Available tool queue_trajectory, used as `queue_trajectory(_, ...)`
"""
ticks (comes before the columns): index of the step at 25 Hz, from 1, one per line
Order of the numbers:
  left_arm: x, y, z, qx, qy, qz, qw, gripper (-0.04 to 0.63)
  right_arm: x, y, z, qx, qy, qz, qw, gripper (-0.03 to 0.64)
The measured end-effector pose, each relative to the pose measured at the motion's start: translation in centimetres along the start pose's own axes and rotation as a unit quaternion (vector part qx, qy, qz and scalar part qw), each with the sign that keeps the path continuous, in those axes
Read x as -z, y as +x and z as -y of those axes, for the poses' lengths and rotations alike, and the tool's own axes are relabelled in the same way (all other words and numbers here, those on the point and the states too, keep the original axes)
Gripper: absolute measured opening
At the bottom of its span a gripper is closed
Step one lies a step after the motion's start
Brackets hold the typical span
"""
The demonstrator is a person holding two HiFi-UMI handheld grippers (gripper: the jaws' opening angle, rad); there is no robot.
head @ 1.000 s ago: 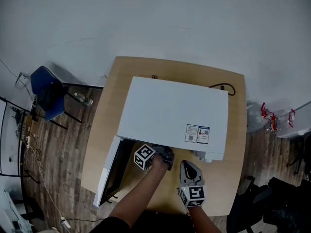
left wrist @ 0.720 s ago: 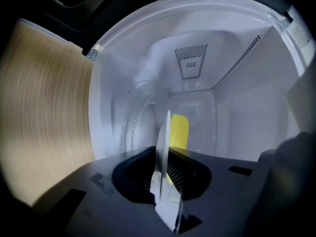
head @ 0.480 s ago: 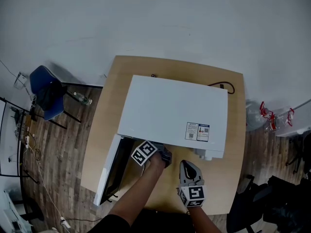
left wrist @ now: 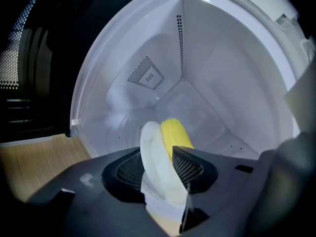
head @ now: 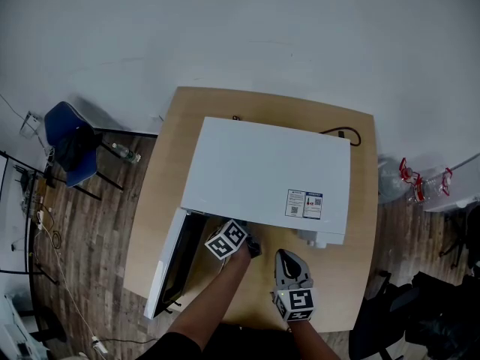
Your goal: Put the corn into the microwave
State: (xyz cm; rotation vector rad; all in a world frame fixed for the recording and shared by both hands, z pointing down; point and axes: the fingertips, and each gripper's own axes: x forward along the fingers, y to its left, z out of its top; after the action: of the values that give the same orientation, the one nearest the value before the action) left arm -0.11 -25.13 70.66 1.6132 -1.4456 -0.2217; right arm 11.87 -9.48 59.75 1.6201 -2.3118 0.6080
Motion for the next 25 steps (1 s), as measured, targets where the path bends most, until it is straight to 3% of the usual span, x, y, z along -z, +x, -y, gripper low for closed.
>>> queue_trajectory(7, 0.0, -0.2, -0.3, -0.032, 0.078, 0.002, 0.9965, 0.184, 0.2, 0.0, 0.0, -0.002, -0.001, -0.004, 1.000, 0.060)
queue_trajectory(12, 0.2, -0.4, -0.7, -0.054, 0.137, -0.008, 0.9890, 0.206, 0.1, 0.1, 0.0, -0.004, -0.004, -0.005, 1.000, 0.060)
queue_trajectory(15, 0.5, -0.2, -0.6, -0.046, 0.169, -0.017, 0.9843, 0.216, 0.0, 0.1, -0.1, -0.004, -0.010, -0.005, 1.000, 0.060)
queue_trajectory(21, 0.7, -0.2, -0.2, -0.028, 0.165, -0.030, 0.9855, 0.250, -0.3, -0.9, -0.8, 0.005, -0.021, -0.003, 1.000, 0.060)
queue_trajectory(25, 0.9, -0.9, -1.4, -0.021, 0.104, -0.043, 0.9935, 0.259, -0.2, -1.9, -1.5, 0.014, -0.024, -0.003, 1.000, 0.060)
